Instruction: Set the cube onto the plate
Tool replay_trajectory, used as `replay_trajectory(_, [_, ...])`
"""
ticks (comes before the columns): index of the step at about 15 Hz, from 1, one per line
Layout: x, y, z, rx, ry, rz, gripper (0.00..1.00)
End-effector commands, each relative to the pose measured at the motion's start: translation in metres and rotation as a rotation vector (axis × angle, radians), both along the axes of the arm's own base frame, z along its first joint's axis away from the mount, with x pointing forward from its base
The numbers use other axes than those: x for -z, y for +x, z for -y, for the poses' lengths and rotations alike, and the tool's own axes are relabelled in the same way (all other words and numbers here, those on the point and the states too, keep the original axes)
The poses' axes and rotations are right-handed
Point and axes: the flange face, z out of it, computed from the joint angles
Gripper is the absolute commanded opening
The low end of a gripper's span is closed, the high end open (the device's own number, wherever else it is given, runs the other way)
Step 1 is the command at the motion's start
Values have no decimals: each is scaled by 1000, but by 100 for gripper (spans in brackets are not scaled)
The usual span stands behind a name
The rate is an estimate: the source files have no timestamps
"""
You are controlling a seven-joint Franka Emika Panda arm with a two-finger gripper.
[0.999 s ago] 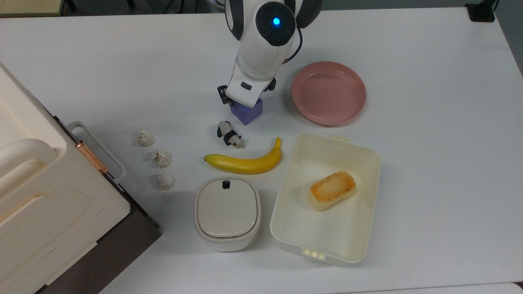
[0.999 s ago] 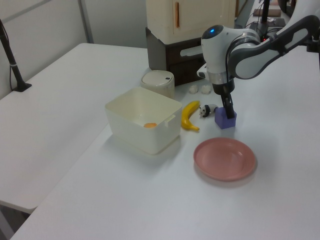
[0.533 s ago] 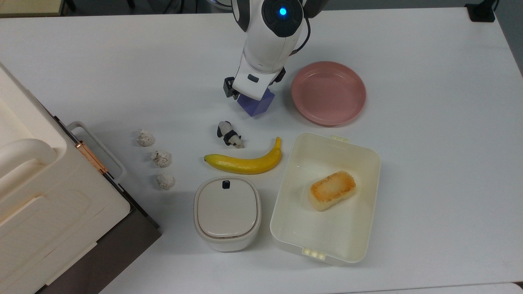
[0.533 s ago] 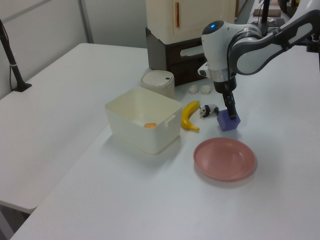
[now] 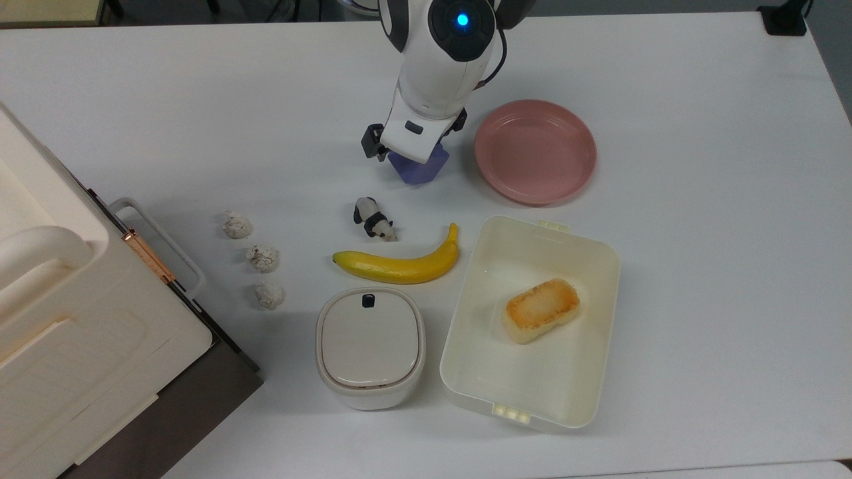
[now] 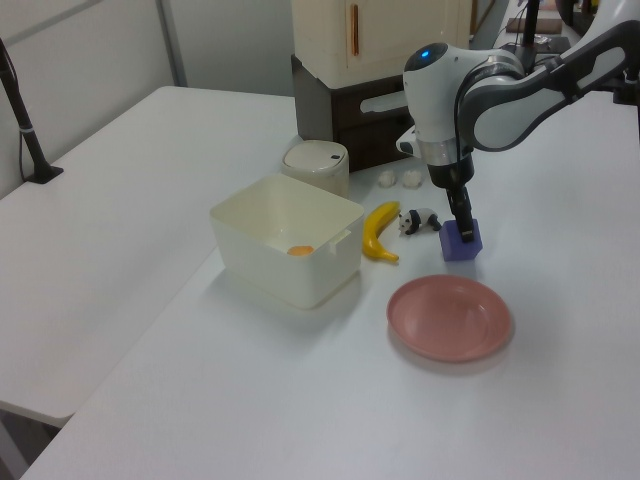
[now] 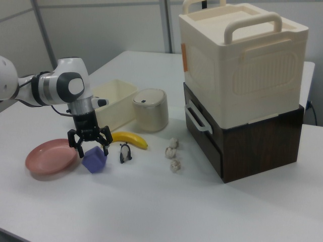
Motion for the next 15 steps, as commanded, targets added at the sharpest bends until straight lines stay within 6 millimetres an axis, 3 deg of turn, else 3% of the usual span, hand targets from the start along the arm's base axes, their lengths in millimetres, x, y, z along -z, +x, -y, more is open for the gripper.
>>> replay_trajectory(1, [11, -9, -9, -9, -3, -39, 100])
replay_trajectory(7, [30, -11, -22, -36, -11, -61, 100])
replay_trajectory(9, [30, -10, -22, -38, -15, -58, 85])
replay_trajectory(11, [25, -8, -20, -34, -13, -50, 84])
replay_trajectory(14, [28, -9, -20, -46, -27, -53, 65])
replay_trajectory(15, [30, -10, -19, -51, -35, -56, 53])
